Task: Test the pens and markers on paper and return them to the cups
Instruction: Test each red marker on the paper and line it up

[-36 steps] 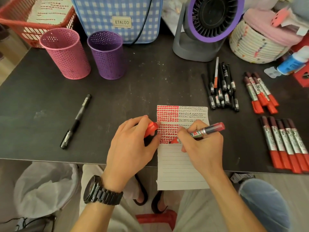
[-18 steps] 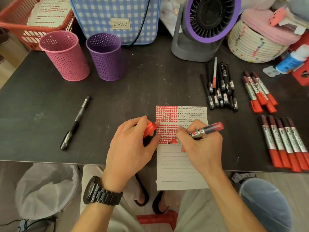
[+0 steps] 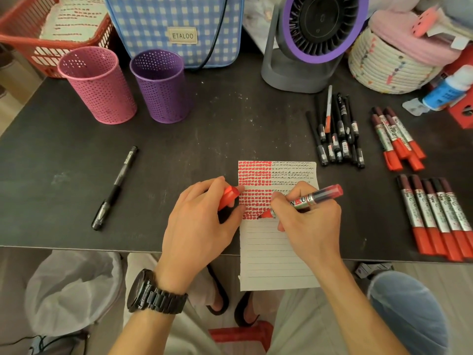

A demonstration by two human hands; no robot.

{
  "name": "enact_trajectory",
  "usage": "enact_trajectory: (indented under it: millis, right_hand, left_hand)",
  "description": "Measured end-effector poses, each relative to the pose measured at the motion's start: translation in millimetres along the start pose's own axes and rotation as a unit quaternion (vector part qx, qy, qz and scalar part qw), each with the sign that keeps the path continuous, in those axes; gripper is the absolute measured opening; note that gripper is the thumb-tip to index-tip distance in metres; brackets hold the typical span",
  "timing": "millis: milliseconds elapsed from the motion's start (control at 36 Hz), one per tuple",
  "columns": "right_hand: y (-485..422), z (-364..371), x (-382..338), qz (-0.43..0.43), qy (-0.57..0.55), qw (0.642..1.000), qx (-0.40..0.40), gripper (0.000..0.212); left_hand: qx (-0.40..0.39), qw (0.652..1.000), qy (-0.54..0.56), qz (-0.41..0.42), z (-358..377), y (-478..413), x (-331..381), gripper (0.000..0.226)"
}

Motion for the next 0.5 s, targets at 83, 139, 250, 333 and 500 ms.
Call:
enact_trajectory:
  millis: [83,139,250,333,500]
  right_hand:
    - [-0.3,0.2,0.0,0.002,-0.004,1.0,0.0,0.028]
    - [0.4,0.5,-0.5,0.0,-0.005,1.0,0.0,0.027]
    - [1.2,0.7,-0.3,0.001,-0.009,1.0,0.001,0.026]
    - [1.2,0.3,-0.6,0.001,-0.009,1.0,0.0,0.025]
    - [-0.4,-1.4,2.2,0.006,-0.027,1.0,-0.001,0.029]
  left_hand:
    - [-0.002,1.0,0.005,0.001,0.6,-0.2,0.1,0.031]
    - [-0.002,1.0,0.009,0.001,0.2,-0.4,0.6,0.032]
    - [-0.002,1.0,0.017,0.002,-0.5,-1.1,1.6,0.032]
    - [-0.003,1.0,0.016,0.0,-0.3,-0.9,0.7,0.032]
    - [0.001,1.0,0.014,-0.002,0.2,-0.1,-2.1,0.03]
Point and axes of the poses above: each hand's wrist, its own y-axis away from the middle knuckle, its own z-axis out of the palm, x = y × z, the point moved 10 cm from there along -y, towards the middle knuckle, and after that the axes turned 14 degrees about z, right-handed, at the moved point
